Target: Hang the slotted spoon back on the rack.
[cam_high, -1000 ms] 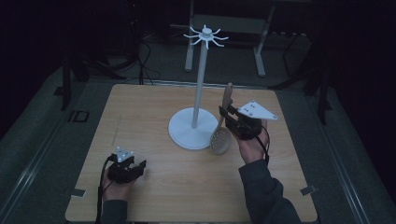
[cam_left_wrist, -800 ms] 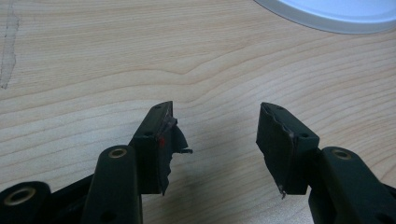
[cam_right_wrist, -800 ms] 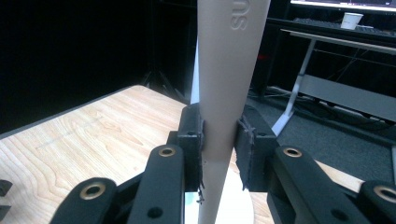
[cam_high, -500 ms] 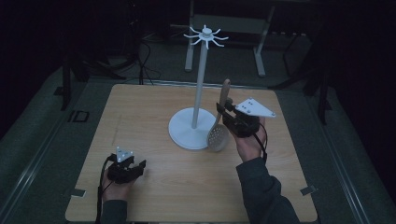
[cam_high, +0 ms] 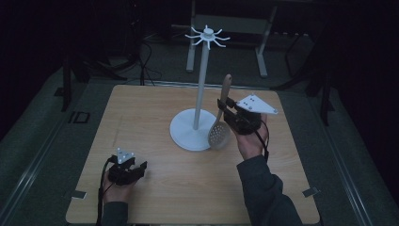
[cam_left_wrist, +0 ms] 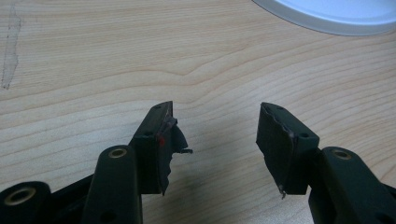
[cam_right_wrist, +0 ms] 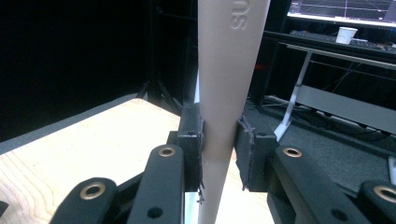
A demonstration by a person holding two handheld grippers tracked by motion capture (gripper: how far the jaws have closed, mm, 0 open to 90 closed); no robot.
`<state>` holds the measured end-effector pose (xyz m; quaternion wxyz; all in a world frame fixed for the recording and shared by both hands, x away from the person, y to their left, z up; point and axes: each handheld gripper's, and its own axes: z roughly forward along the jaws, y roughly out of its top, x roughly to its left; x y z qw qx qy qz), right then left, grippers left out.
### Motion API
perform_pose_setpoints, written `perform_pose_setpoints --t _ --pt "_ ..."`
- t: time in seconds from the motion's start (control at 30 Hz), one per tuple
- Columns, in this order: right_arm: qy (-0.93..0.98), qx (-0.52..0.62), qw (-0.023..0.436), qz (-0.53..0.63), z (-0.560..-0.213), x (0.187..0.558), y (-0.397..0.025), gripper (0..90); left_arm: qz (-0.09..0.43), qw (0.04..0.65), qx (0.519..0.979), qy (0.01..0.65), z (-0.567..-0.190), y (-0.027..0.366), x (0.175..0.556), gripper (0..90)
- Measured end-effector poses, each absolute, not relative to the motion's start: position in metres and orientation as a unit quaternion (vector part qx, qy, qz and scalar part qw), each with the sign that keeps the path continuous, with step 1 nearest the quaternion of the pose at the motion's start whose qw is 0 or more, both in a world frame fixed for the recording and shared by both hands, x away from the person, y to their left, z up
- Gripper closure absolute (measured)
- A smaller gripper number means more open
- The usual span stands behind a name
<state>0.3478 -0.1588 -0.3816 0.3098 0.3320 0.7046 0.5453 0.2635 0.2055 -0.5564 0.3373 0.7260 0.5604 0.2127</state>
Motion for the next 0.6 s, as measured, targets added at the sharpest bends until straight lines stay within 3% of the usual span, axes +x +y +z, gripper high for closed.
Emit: perform_pose_setpoints --t 0.6 --pt "0.699 0.331 0.322 0.547 -0.369 0.352 -0.154 73.3 0.213 0.337 0.726 0.560 -0.556 0.206 0.263 47.0"
